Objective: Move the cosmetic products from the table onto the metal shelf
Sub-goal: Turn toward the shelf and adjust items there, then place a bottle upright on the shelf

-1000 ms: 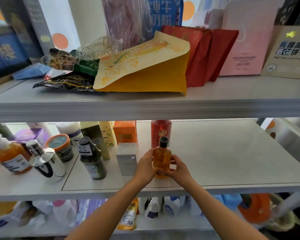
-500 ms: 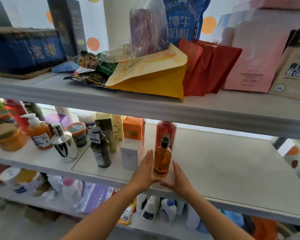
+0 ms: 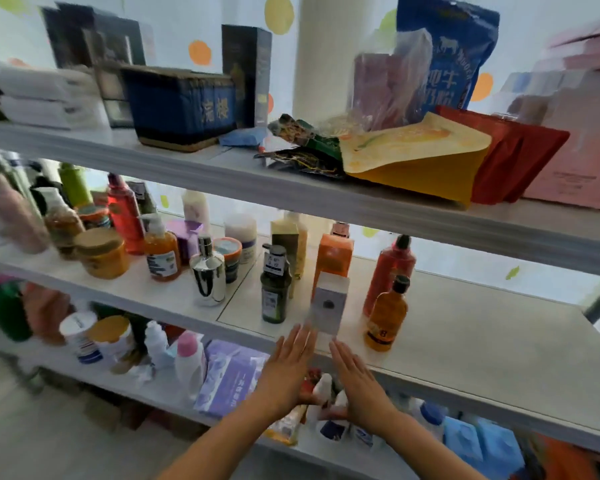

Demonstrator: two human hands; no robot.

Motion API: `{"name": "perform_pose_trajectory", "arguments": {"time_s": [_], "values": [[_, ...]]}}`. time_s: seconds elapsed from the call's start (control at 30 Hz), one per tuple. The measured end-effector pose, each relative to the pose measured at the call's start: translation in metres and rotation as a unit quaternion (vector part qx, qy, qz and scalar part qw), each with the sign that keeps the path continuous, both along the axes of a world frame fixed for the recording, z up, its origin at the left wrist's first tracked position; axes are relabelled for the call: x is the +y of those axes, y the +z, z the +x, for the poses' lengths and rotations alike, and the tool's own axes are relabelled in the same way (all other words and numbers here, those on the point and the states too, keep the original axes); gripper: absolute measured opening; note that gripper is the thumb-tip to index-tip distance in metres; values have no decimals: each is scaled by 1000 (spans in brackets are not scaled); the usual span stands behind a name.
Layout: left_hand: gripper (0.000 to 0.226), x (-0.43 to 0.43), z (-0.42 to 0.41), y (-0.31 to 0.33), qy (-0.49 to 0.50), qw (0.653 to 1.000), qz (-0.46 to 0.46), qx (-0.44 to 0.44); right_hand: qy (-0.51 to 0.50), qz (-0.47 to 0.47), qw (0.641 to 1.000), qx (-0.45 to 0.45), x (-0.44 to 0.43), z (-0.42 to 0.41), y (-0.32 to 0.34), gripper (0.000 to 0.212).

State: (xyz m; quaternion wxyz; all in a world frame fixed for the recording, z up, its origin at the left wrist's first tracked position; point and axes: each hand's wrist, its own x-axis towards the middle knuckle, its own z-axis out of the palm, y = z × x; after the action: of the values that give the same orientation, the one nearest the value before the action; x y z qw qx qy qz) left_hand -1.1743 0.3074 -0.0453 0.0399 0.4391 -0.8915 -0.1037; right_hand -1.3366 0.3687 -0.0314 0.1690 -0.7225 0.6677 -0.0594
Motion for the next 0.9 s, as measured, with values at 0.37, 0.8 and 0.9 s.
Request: {"name": "perform_pose_trajectory", "arguments": {"time_s": [0.37, 0.8, 0.9], "values": [[119, -7, 381, 15, 321, 943, -55, 63, 281, -52, 958, -15, -113, 340, 27, 140], [113, 35, 685, 1, 623, 781, 35, -24, 526, -29, 849, -42, -212, 722, 9, 146], [113, 20, 750, 11, 659, 751, 33, -25, 554, -42, 828, -74, -233, 804, 11, 126]]}}
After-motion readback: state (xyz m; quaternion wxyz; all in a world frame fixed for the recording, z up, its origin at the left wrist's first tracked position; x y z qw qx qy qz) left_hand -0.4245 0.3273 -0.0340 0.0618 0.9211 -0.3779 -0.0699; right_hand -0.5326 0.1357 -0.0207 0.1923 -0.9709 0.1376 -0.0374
